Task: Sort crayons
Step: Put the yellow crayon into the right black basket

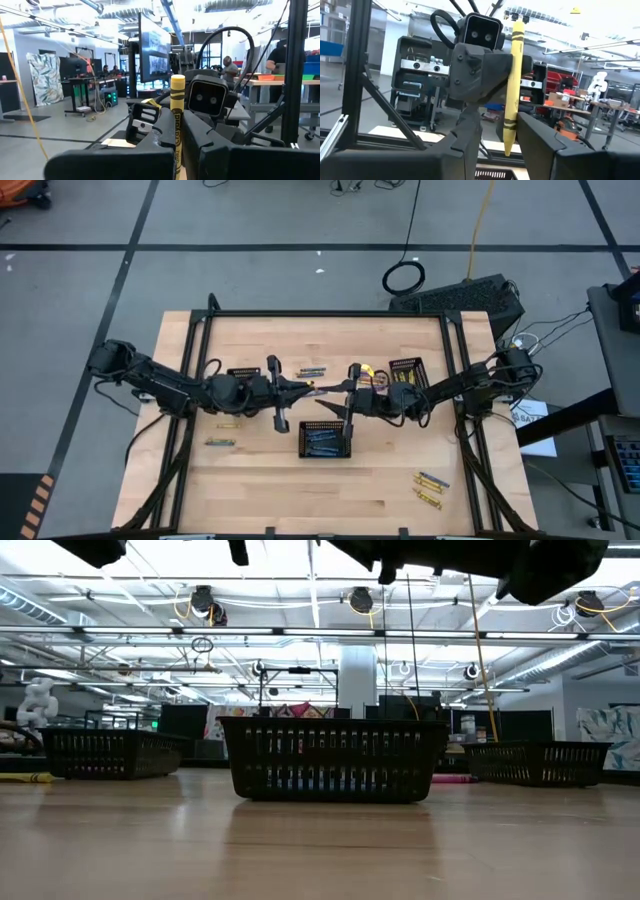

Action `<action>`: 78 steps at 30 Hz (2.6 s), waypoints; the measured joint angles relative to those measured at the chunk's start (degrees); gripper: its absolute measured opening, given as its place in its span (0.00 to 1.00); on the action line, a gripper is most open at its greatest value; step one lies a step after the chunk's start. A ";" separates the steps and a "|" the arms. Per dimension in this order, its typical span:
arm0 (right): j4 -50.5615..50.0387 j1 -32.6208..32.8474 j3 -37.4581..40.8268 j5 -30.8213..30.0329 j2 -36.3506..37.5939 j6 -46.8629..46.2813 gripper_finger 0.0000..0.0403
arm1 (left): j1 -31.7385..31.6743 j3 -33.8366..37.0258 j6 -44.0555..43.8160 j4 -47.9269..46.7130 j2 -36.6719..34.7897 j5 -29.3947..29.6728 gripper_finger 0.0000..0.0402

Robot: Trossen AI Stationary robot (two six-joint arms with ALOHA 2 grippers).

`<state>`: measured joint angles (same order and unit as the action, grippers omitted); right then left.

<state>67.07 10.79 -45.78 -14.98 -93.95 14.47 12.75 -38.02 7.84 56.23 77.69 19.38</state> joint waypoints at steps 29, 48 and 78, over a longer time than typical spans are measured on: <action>-0.49 -2.58 0.00 4.79 0.00 -0.19 0.14 | 0.02 0.00 0.04 0.28 0.00 -0.72 0.00; -1.77 -2.39 -4.37 4.46 -3.13 -0.10 0.13 | 0.02 0.00 0.09 -0.13 0.00 -1.53 0.00; -109.91 -8.79 -4.31 -15.70 23.56 -59.40 0.01 | 0.87 -0.07 -5.39 -50.51 -16.04 20.45 0.53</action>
<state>-42.85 1.99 -50.09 -30.68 -70.39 -44.93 13.63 -38.09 2.44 5.72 61.65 39.83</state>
